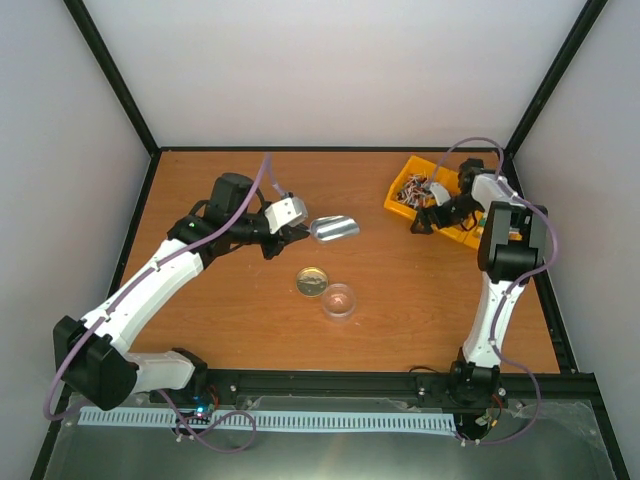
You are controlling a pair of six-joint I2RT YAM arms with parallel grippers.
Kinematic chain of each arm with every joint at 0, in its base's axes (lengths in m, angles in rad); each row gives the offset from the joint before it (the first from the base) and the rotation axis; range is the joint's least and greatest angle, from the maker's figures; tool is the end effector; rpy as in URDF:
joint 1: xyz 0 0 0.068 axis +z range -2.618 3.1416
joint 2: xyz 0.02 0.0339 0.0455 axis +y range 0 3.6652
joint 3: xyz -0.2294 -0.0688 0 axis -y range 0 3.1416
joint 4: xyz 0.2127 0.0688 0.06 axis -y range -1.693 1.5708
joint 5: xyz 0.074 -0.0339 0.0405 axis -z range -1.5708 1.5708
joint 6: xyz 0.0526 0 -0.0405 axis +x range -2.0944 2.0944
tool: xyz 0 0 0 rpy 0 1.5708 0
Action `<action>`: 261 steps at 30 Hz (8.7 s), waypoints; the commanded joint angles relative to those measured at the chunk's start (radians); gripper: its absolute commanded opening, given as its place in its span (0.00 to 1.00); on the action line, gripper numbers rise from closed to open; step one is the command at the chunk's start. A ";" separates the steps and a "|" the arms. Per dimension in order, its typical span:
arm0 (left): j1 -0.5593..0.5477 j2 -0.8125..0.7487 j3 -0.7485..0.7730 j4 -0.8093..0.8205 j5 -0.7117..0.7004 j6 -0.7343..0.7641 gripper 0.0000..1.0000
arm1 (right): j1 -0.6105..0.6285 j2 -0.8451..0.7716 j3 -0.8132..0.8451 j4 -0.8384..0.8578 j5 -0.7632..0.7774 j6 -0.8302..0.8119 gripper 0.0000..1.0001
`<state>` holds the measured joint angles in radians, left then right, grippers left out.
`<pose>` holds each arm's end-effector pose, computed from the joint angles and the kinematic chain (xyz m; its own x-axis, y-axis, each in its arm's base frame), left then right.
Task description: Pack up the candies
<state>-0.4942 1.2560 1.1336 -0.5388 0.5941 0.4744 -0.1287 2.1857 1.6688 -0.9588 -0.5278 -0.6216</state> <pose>0.2151 -0.1493 0.2930 -0.1237 0.4966 -0.8591 0.9426 0.3295 0.0548 0.3785 -0.0223 0.1290 -0.8395 -0.3986 -0.3691 -0.5233 0.7759 0.3523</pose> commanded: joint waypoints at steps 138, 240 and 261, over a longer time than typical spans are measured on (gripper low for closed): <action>-0.052 0.813 0.610 -0.292 -0.500 0.140 0.01 | 0.334 -0.288 -0.218 0.199 0.135 0.255 0.03; 0.255 -0.132 -0.248 -0.328 0.238 0.614 0.01 | 0.273 -0.277 -0.241 0.216 0.128 0.257 0.03; 0.060 -0.082 -0.137 -0.358 0.015 0.536 0.01 | 0.272 -0.281 -0.243 0.210 0.123 0.263 0.04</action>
<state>-0.4080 1.1511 0.9249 -0.8913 0.6437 1.0359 0.1562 1.9266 1.4406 -0.7643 -0.4110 -0.3573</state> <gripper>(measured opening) 0.062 0.109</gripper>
